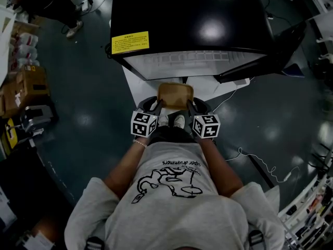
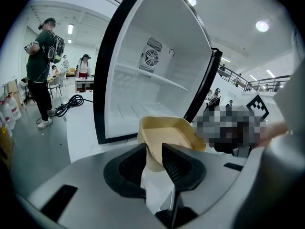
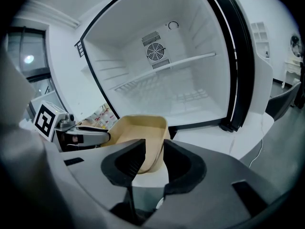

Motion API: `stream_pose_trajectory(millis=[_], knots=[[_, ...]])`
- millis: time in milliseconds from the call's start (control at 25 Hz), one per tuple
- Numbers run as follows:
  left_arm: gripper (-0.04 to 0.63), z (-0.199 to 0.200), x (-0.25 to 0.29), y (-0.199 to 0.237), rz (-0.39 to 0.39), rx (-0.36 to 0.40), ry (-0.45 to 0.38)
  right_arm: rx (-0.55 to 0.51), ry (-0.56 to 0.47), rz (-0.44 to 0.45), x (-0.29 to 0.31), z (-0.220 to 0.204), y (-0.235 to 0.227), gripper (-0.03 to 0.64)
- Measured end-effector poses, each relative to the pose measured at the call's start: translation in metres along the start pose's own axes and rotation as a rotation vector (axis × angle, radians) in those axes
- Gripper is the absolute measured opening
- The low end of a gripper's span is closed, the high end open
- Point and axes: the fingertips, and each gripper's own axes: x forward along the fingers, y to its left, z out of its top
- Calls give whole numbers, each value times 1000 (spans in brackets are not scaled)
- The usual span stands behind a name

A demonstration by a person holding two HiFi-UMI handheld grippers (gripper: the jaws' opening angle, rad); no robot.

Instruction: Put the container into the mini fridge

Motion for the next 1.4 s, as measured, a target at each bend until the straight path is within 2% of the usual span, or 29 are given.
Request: stream_pose_trajectory(millis=[1080, 1400], knots=[[108, 30, -28, -19, -11, -23, -55, -8, -39, 16, -30, 25, 12, 112], [109, 49, -35, -23, -7, -27, -86, -5, -54, 22, -36, 38, 13, 112]])
